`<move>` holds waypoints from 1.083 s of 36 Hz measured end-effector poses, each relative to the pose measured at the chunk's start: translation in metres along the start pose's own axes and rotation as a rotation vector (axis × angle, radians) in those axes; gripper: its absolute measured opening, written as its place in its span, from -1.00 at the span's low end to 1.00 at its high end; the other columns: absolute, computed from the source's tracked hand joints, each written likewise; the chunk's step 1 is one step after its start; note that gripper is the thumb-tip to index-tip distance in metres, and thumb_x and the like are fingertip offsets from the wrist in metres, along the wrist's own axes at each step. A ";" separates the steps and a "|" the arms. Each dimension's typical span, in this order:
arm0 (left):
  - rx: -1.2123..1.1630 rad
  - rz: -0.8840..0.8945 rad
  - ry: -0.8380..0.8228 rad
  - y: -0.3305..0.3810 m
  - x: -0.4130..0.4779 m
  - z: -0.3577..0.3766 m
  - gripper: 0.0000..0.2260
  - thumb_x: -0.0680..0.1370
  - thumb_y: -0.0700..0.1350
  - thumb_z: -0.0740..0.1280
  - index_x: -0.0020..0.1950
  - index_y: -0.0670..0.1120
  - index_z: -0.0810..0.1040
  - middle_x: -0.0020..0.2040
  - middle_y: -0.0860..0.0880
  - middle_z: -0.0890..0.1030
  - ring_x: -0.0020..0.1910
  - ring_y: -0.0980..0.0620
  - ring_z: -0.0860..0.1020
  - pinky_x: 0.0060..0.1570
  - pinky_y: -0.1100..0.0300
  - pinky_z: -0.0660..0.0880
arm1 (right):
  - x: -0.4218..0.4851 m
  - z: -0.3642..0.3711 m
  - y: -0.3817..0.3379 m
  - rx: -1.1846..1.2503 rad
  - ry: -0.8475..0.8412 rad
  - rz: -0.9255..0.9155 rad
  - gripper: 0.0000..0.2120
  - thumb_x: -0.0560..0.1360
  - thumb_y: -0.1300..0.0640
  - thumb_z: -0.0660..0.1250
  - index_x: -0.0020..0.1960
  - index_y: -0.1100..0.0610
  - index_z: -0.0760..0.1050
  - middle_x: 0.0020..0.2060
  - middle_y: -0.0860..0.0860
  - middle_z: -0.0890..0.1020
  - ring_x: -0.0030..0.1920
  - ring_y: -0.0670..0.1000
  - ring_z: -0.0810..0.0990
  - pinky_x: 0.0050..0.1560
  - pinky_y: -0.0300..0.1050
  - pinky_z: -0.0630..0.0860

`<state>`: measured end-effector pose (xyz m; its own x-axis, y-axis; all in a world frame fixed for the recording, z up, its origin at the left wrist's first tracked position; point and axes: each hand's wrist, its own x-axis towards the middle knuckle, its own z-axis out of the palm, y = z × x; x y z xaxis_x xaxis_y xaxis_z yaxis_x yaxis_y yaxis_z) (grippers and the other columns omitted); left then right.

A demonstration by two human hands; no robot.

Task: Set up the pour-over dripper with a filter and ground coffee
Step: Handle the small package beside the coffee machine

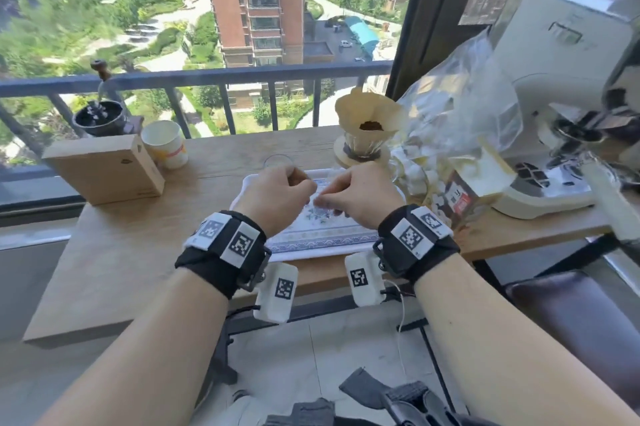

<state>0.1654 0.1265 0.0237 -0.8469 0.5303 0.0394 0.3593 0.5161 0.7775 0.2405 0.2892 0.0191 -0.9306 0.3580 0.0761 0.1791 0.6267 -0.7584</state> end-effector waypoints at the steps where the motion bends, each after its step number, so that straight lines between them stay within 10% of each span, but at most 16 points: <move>1: -0.046 0.068 0.032 0.006 -0.004 0.000 -0.93 0.54 0.07 0.35 -0.03 0.11 0.59 -0.17 0.06 0.69 -0.20 0.07 0.64 -0.22 0.10 0.60 | -0.003 -0.006 -0.006 -0.011 0.023 -0.014 -0.75 0.36 -0.05 0.60 -0.41 0.01 0.66 -0.47 0.00 0.67 -0.45 -0.13 0.60 -0.39 -0.27 0.51; 6: -0.099 0.345 0.225 0.034 -0.027 -0.007 -0.90 0.53 0.06 0.41 0.03 0.13 0.59 -0.20 0.09 0.65 -0.24 0.17 0.58 -0.23 0.33 0.51 | -0.019 -0.027 -0.029 0.074 0.139 -0.086 -0.72 0.34 0.02 0.54 -0.41 0.20 0.63 -0.48 0.04 0.66 -0.48 -0.12 0.50 -0.40 -0.23 0.43; 9: -0.152 0.339 0.228 0.037 -0.027 -0.012 -0.89 0.55 0.04 0.41 0.04 0.08 0.63 -0.17 0.07 0.67 -0.16 0.09 0.64 -0.08 0.06 0.60 | -0.026 -0.034 -0.036 0.081 0.191 -0.139 -0.74 0.39 -0.03 0.51 -0.34 0.15 0.64 -0.46 -0.04 0.65 -0.46 -0.19 0.50 -0.40 -0.32 0.41; 16: -0.114 0.190 0.139 0.013 -0.007 0.001 -0.68 0.50 0.10 0.46 0.23 0.07 0.63 0.03 0.15 0.65 -0.01 0.24 0.61 0.02 0.17 0.58 | -0.001 -0.037 -0.018 0.160 0.472 -0.060 -0.94 0.43 -0.02 0.45 -0.20 -0.07 0.66 -0.29 -0.17 0.70 -0.20 -0.09 0.67 -0.11 -0.12 0.56; 23: 0.157 0.078 0.148 -0.043 0.010 -0.011 -0.29 0.38 0.20 0.58 0.46 -0.01 0.50 0.45 0.01 0.48 0.38 0.05 0.46 0.31 0.21 0.36 | 0.045 0.014 -0.020 0.132 0.064 0.061 -0.62 0.49 -0.14 0.36 0.09 0.11 0.70 0.05 0.09 0.74 0.06 0.10 0.68 0.21 0.12 0.60; 28: 0.082 -0.038 0.288 -0.091 -0.012 -0.044 -0.29 0.34 0.16 0.63 0.42 -0.01 0.52 0.34 0.04 0.57 0.30 0.03 0.54 0.31 0.04 0.50 | 0.057 0.075 -0.058 0.108 -0.122 -0.075 -0.65 0.58 -0.02 0.39 0.17 0.23 0.69 -0.21 -0.30 0.71 -0.12 -0.18 0.66 0.12 -0.08 0.54; 32: -0.026 -0.115 0.370 -0.122 -0.034 -0.078 -0.19 0.30 0.09 0.67 0.46 0.05 0.38 0.32 0.09 0.57 0.26 0.08 0.55 0.26 -0.01 0.55 | 0.053 0.117 -0.096 0.093 -0.238 -0.190 -0.70 0.56 0.03 0.43 0.24 0.13 0.69 0.23 -0.01 0.70 0.23 -0.09 0.61 0.21 -0.24 0.41; 39: -0.108 -0.200 0.486 -0.166 -0.062 -0.139 -0.04 0.30 -0.01 0.69 0.58 -0.01 0.25 0.32 0.09 0.55 0.24 0.11 0.58 0.29 -0.02 0.55 | 0.049 0.180 -0.154 0.036 -0.299 -0.359 -0.67 0.56 -0.12 0.42 0.14 0.10 0.74 0.06 0.08 0.76 0.15 0.06 0.69 0.27 0.09 0.54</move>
<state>0.1035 -0.0858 -0.0206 -0.9878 0.0426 0.1501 0.1516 0.4894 0.8588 0.1102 0.0853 0.0232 -0.9837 -0.0957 0.1521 -0.1776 0.6482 -0.7405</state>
